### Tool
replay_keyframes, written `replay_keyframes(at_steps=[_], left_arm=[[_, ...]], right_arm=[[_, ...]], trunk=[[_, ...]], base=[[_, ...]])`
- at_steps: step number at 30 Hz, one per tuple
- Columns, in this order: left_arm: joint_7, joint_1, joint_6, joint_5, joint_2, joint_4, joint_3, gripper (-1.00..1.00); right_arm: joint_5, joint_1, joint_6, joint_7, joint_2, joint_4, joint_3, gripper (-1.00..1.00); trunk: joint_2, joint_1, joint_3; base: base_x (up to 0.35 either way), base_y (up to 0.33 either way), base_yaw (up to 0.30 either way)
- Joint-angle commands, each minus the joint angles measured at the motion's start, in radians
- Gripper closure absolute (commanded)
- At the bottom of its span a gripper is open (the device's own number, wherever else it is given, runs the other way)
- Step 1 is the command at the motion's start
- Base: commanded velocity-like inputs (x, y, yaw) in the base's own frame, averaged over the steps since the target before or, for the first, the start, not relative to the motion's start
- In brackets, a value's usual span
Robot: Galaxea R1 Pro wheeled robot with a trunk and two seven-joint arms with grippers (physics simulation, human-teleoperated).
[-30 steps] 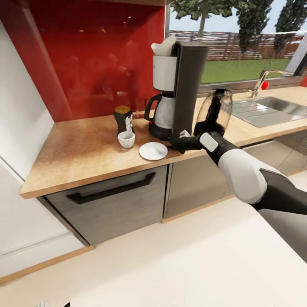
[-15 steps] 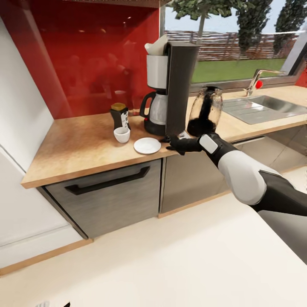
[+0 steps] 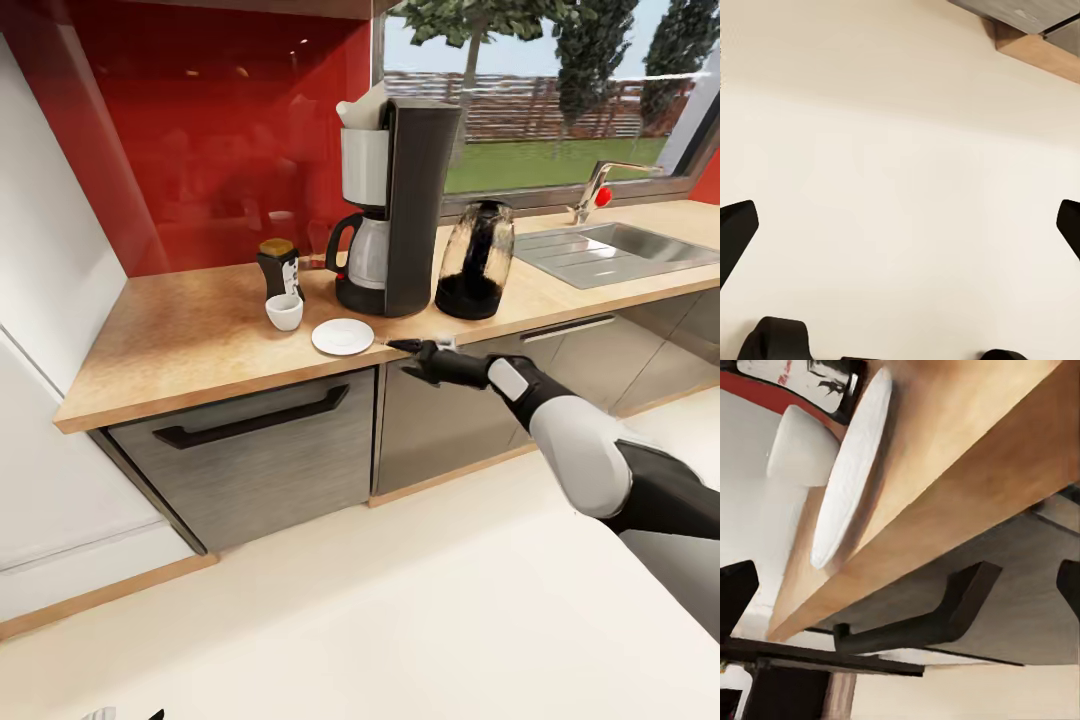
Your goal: Set up a coffee station on the kitchen countertop: keep the coffee maker on the countertop, move the bottle of coffee from the kitchen shelf to the counter next to the coffee maker, place a paper coffee filter on top of the coffee maker, put the saucer next to the coffee maker with the coffee cup on the saucer, and place the electric kettle next to the coffee maker.
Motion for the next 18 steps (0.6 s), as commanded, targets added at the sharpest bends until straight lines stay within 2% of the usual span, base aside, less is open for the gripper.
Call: replay_keyframes(at_steps=[1,4,7,8,11,12,15,18], left_arm=[[-0.004,-0.001,-0.001,0.003,0.000,0.001,0.001,-1.00],[-0.004,-0.001,-0.001,0.003,0.000,0.001,0.001,-1.00],[-0.004,-0.001,-0.001,0.003,0.000,0.001,0.002,-1.00],[-0.005,-0.001,-0.001,0.003,0.000,0.001,0.002,-1.00],[-0.003,-0.001,-0.001,0.003,0.000,0.001,0.002,-1.00],[-0.004,-0.001,-0.001,0.003,0.000,0.001,0.002,-1.00],[-0.004,-0.001,-0.001,0.003,0.000,0.001,0.002,-1.00],[-0.004,-0.001,-0.001,0.003,0.000,0.001,0.002,-1.00]], right_arm=[[-0.009,0.012,-0.013,0.034,-0.007,-0.001,0.000,-1.00],[-0.006,0.097,-0.114,0.221,-0.061,-0.002,0.004,-1.00],[-0.002,0.136,-0.166,0.310,-0.089,-0.003,0.008,-1.00],[0.062,0.182,-0.201,0.376,-0.104,-0.003,0.011,-1.00],[0.095,0.216,-0.210,0.416,-0.108,-0.003,0.011,-1.00],[0.110,0.267,-0.243,0.453,-0.110,-0.002,0.011,-1.00],[0.111,0.311,-0.277,0.457,-0.112,-0.002,0.010,-1.00],[0.111,0.349,-0.281,0.456,-0.131,-0.001,0.010,-1.00]], trunk=[[0.000,0.000,-0.001],[0.000,0.000,-0.001],[0.000,0.000,-0.001],[0.000,0.000,-0.001],[0.000,0.000,-0.001],[0.000,0.000,-0.001],[0.000,0.000,-0.001],[0.000,0.000,-0.001]], base=[[-0.002,-0.001,0.000],[0.000,0.000,0.000],[0.000,0.000,0.000],[0.000,0.000,0.000],[0.000,0.000,0.000],[0.000,0.000,0.000],[0.000,0.000,0.000],[0.000,0.000,0.000]])
